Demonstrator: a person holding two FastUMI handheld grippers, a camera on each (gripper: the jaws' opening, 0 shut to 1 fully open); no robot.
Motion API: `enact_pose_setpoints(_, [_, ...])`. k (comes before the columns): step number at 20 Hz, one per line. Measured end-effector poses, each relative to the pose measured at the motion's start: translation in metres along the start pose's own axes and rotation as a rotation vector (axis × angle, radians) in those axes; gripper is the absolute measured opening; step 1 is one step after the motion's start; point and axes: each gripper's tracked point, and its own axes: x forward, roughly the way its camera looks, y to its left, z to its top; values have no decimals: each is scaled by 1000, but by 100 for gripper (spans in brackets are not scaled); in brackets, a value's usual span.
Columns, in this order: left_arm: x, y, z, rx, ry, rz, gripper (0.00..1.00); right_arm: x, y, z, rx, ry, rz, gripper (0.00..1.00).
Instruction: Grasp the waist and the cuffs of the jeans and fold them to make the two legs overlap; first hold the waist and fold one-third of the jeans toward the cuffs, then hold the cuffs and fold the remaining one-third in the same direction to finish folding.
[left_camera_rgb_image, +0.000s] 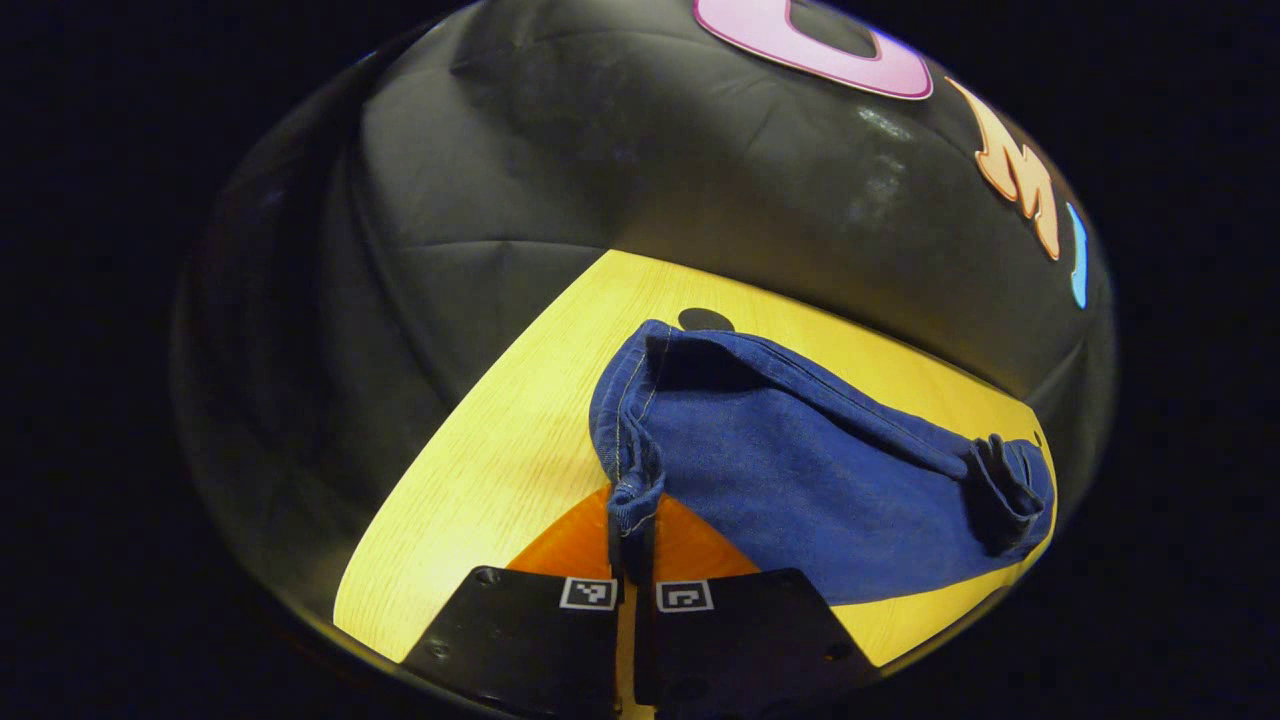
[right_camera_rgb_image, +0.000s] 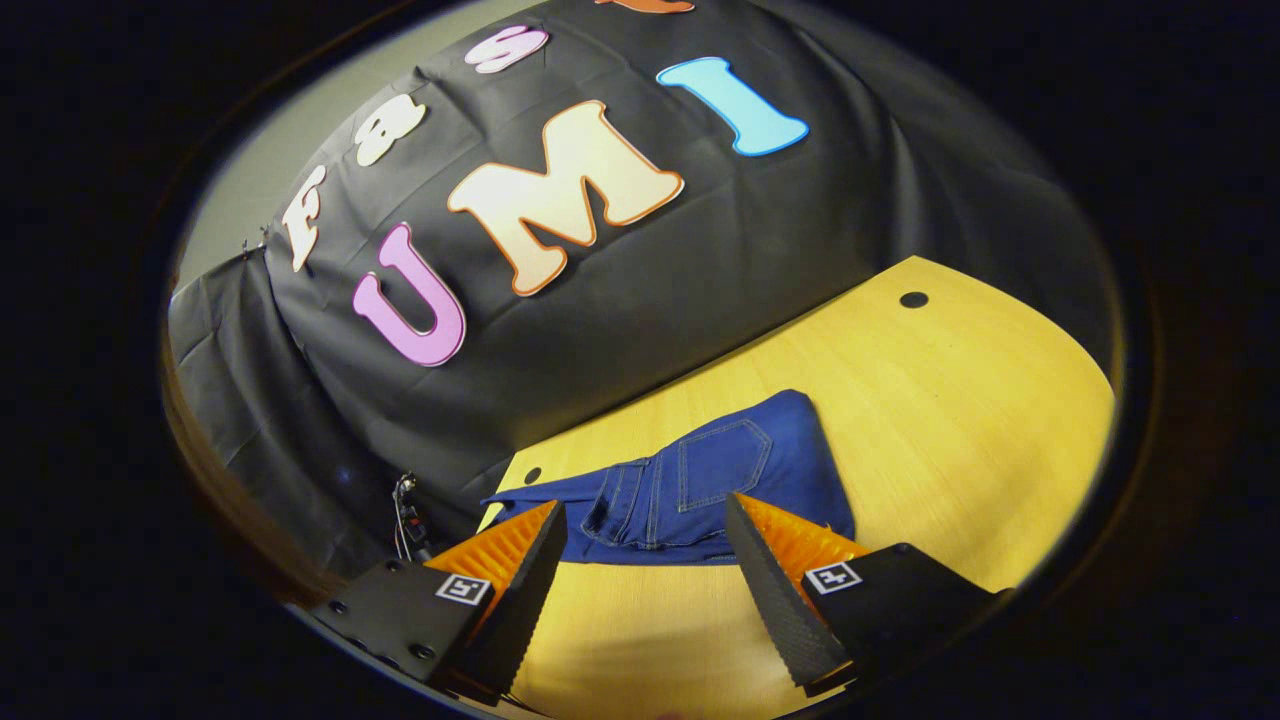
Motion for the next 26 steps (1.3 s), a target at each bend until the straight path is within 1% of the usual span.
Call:
enact_pose_setpoints(2, [-12, -9, 9, -22, -3, -14, 0, -11, -1, 10, 8, -30, -3, 98])
enact_pose_setpoints(4, [-38, -32, 26, -34, -8, -56, 0, -20, -4, 20, 7, -47, -1, 98])
enact_pose_setpoints(7, [-80, -77, 59, 4, -60, -105, 0, -36, -13, 37, 22, -71, 18, 98])
enact_pose_setpoints(9, [-105, -112, 84, 33, -107, -127, 0, -42, -21, 46, 51, -72, 43, 98])
enact_pose_setpoints(12, [-134, -180, 118, 49, -188, -176, 0, -46, -46, 56, 40, -53, 63, 98])
enact_pose_setpoints(16, [-174, -261, 135, 98, -240, -232, 0, -46, -78, 72, 3, -37, 81, 98])
enact_pose_setpoints(18, [-187, -310, 134, 137, -251, -258, 0, -47, -92, 73, -15, -13, 89, 98])
enact_pose_setpoints(20, [-192, -354, 120, 203, -240, -289, 0, -49, -106, 73, -32, 6, 93, 98])
enact_pose_setpoints(23, [-189, -422, 81, 333, -207, -330, 0, -56, -127, 76, -38, 21, 89, 98])
enact_pose_setpoints(26, [-185, -464, 20, 481, -135, -350, 0, -63, -150, 79, -42, 21, 64, 98])
